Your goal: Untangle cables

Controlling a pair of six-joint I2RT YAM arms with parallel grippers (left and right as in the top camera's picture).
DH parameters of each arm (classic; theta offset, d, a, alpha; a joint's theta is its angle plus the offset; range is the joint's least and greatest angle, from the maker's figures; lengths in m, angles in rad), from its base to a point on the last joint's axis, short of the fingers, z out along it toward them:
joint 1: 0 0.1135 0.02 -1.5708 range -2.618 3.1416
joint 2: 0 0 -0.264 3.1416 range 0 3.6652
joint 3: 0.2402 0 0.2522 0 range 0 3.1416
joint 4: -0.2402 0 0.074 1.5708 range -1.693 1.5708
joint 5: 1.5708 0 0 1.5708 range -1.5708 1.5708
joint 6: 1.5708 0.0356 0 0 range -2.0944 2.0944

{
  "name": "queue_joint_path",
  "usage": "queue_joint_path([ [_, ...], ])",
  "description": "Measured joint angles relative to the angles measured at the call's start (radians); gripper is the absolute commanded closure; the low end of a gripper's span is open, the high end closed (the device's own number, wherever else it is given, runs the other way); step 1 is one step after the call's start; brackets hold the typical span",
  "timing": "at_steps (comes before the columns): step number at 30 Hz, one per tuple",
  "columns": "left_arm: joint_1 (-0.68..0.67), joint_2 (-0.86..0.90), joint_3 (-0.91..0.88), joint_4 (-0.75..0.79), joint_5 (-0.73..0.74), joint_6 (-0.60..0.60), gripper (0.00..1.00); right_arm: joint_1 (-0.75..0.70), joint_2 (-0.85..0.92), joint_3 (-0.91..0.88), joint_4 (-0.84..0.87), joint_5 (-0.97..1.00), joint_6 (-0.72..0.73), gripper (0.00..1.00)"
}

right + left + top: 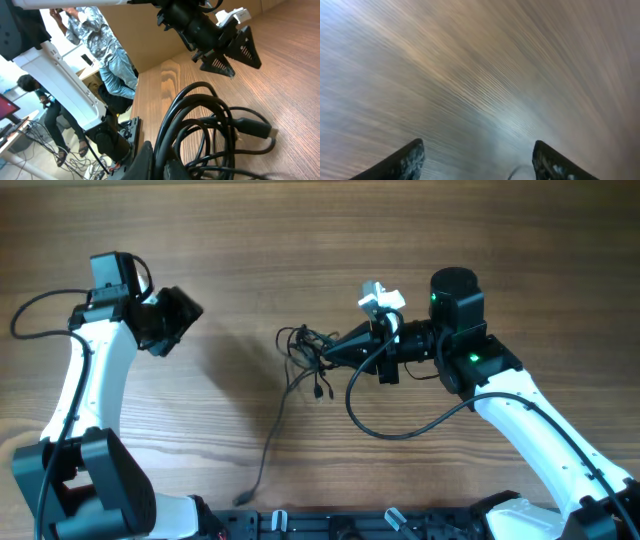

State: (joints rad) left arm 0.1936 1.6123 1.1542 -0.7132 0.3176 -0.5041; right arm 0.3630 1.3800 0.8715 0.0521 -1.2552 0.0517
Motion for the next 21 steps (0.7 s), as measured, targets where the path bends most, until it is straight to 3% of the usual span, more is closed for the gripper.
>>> queue_joint_path([
  [1, -0.004, 0.000, 0.000, 0.000, 0.073, 0.074, 0.04, 0.000, 0.000, 0.000, 0.000, 0.000, 0.000, 0.96],
  [4, -0.039, 0.001, 0.000, -0.044, 0.410, 0.447, 0.00, 0.000, 0.000, 0.000, 0.024, -0.002, 0.002, 0.96],
  [8, -0.098, 0.001, 0.000, -0.045, 0.596, 0.714, 0.00, 0.000, -0.008, -0.005, 0.360, -0.175, 0.092, 0.96],
  [14, -0.165, 0.001, 0.000, 0.078, 0.636, 0.814, 0.00, 0.000, -0.011, -0.005, 0.410, -0.283, 0.227, 0.96],
  [19, -0.288, 0.001, 0.000, 0.072, 0.662, 0.942, 0.02, 0.000, -0.011, -0.005, 0.409, -0.299, 0.266, 0.96],
  [21, -0.292, 0.001, 0.000, 0.067, 0.742, 1.004, 0.02, 0.000, -0.011, -0.005, 0.409, -0.304, 0.277, 0.96],
])
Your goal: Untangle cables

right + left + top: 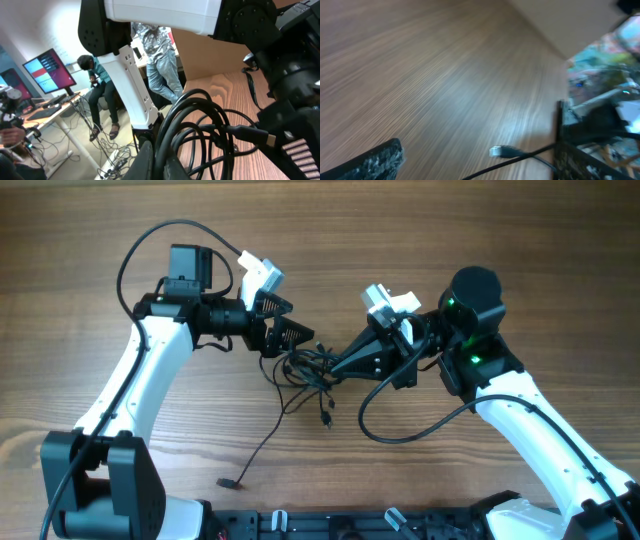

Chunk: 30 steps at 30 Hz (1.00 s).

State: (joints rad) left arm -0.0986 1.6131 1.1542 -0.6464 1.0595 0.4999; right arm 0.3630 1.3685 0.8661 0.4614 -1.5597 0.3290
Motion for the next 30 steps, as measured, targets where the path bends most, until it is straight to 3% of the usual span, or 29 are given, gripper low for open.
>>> queue_joint_path([
  [6, -0.009, 0.093, 0.000, -0.005, 0.231, 0.122, 0.03, 0.000, 0.000, 0.000, 0.001, 0.000, 0.023, 0.96],
  [8, -0.037, 0.130, 0.000, -0.006, 0.259, 0.143, 0.12, 0.000, 0.000, 0.000, 0.001, 0.000, 0.032, 0.96],
  [9, -0.053, 0.137, 0.000, -0.007, 0.267, 0.153, 0.24, 0.000, 0.000, 0.000, 0.001, 0.000, 0.034, 0.96],
  [10, -0.073, 0.140, 0.000, -0.005, 0.274, 0.163, 0.43, 0.000, 0.000, 0.000, 0.001, 0.000, 0.037, 0.96],
  [12, -0.115, 0.140, 0.000, 0.033, 0.274, 0.177, 0.92, 0.000, 0.000, 0.000, 0.002, 0.000, 0.050, 0.96],
  [13, -0.127, 0.140, 0.000, 0.045, 0.273, 0.179, 0.96, 0.000, 0.000, 0.000, 0.003, 0.000, 0.053, 0.96],
  [16, -0.129, 0.140, 0.000, 0.073, 0.250, 0.182, 0.96, 0.000, 0.000, 0.000, 0.004, 0.000, 0.060, 0.96],
  [17, -0.129, 0.140, 0.000, 0.085, 0.220, 0.163, 0.58, 0.000, 0.000, 0.000, 0.004, 0.000, 0.061, 0.96],
  [18, -0.129, 0.140, 0.000, 0.096, 0.196, 0.128, 0.37, 0.000, 0.000, 0.000, 0.004, 0.000, 0.061, 0.95],
  [20, -0.129, 0.140, 0.000, 0.100, 0.178, 0.061, 0.26, 0.000, 0.000, 0.000, 0.004, 0.000, 0.063, 0.95],
  [26, -0.056, 0.141, 0.003, 0.064, 0.195, 0.045, 0.21, 0.000, 0.000, 0.000, 0.004, 0.000, 0.064, 0.95],
  [30, -0.011, 0.141, 0.008, -0.180, 0.252, 0.251, 0.21, 0.000, 0.000, 0.000, 0.004, 0.000, 0.064, 0.95],
])
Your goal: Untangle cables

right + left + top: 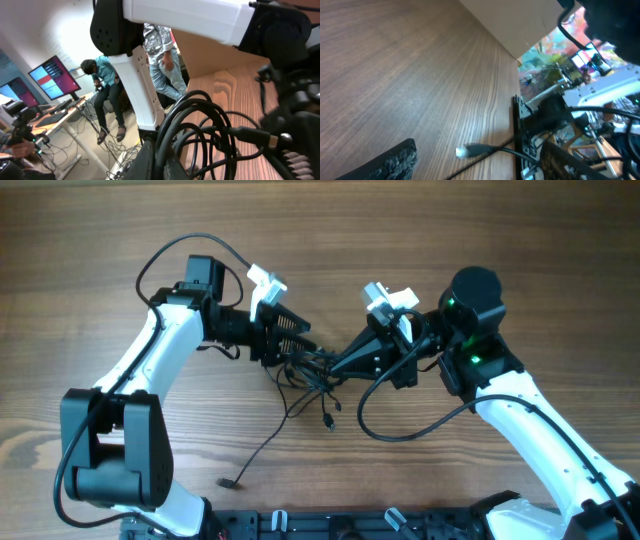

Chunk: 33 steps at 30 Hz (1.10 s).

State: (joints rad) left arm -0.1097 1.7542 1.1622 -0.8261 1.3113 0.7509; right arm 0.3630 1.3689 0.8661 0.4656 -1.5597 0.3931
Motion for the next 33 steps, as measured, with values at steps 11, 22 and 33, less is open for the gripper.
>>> queue_joint_path([
  [11, -0.152, 0.000, 0.000, 0.135, -0.003, 0.139, 0.96, 0.000, 0.000, 0.000, 0.000, 0.000, 0.019, 0.96],
  [22, 0.046, 0.000, -0.004, 0.390, -0.901, -1.046, 0.76, -0.007, 0.005, 0.000, -0.001, 0.083, 0.026, 0.96],
  [33, 0.025, 0.000, -0.003, 0.347, -0.273, -0.505, 0.00, -0.007, 0.005, 0.000, -0.004, 0.075, 0.026, 0.96],
])
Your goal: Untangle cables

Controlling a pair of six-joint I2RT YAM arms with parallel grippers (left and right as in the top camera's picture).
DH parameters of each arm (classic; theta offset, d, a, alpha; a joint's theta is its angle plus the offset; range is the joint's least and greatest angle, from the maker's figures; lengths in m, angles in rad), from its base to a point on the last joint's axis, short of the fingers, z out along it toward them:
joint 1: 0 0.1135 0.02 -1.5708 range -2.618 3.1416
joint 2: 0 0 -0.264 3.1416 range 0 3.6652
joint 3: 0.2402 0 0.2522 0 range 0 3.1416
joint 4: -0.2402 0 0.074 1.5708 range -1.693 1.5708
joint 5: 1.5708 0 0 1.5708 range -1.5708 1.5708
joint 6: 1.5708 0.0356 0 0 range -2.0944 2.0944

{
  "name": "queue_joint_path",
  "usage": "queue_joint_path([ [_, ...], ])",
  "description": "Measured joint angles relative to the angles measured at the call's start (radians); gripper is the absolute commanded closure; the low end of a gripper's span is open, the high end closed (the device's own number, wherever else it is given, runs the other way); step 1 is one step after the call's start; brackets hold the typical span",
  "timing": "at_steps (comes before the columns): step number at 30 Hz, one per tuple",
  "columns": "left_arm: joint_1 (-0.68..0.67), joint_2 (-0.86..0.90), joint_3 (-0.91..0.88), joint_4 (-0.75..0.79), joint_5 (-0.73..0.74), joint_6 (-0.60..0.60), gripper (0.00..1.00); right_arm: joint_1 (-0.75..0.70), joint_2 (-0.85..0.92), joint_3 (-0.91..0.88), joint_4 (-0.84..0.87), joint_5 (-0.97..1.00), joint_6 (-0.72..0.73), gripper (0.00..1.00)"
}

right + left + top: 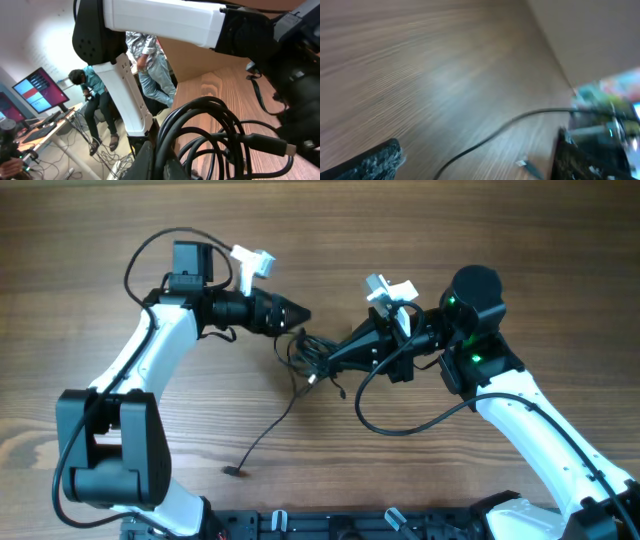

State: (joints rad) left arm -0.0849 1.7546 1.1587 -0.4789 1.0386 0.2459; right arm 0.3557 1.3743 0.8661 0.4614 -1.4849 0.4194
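Observation:
A black cable tangle [312,352] hangs at mid-table, and its loops [220,130] fill the right wrist view. My right gripper [335,355] is shut on the bundle, with the strands pinched between its fingers [145,162]. A long tail [268,428] trails down to a plug [234,472] on the wood. My left gripper [288,313] sits just up-left of the tangle. Its fingers [377,159] stand wide apart and open. One strand [510,125] and a small plug [526,165] lie beyond them, touching neither finger.
The wooden table [120,440] stretches around both arms. The right arm's own black cable [400,425] loops below its wrist. A rail with clamps [330,525] runs along the front edge.
My left gripper has shifted from the tangle's left edge to a spot slightly above it and has turned. The bundle in the right gripper sits a little higher, and the tail end has crept right.
At first the left arm stood far left, away from the tangle that the right gripper held shut. Then the left gripper was at the tangle's upper left, then open against its left edge. Now it is open just above-left of it, and the right gripper's hold is unchanged.

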Motion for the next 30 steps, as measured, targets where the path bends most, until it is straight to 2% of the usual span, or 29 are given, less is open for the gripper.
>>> queue_joint_path([
  [4, -0.062, 0.000, 0.000, 0.051, 0.091, 0.113, 0.00, 0.002, 0.000, 0.000, 0.064, -0.043, 0.003, 0.96],
  [12, -0.224, 0.000, 0.000, 0.121, 0.157, 0.154, 0.00, 0.049, 0.019, 0.000, 0.071, -0.060, 0.018, 0.96],
  [15, -0.230, 0.000, 0.000, 0.121, 0.218, 0.188, 0.00, 0.049, 0.021, 0.000, 0.072, -0.060, 0.027, 0.96],
  [17, -0.227, 0.000, 0.000, 0.121, 0.193, 0.188, 0.00, 0.042, 0.021, 0.000, 0.072, 0.000, 0.064, 0.96],
  [20, -0.179, 0.000, 0.000, 0.121, 0.038, 0.090, 0.00, 0.005, 0.021, 0.000, 0.037, 0.181, 0.115, 0.96],
  [22, -0.066, 0.000, 0.000, 0.130, -0.066, -0.056, 0.00, -0.003, 0.023, 0.000, -0.047, 0.357, 0.165, 0.96],
  [24, 0.035, 0.000, 0.000, 0.129, -0.105, -0.184, 0.00, -0.003, 0.025, 0.002, -0.158, 0.554, 0.247, 0.96],
  [27, 0.143, -0.001, 0.000, 0.123, -0.134, -0.338, 0.00, -0.005, 0.032, 0.002, -0.185, 0.754, 0.342, 0.95],
  [30, 0.187, -0.059, 0.000, 0.084, -0.164, -0.404, 0.00, -0.005, 0.032, 0.002, -0.234, 0.902, 0.428, 0.95],
])
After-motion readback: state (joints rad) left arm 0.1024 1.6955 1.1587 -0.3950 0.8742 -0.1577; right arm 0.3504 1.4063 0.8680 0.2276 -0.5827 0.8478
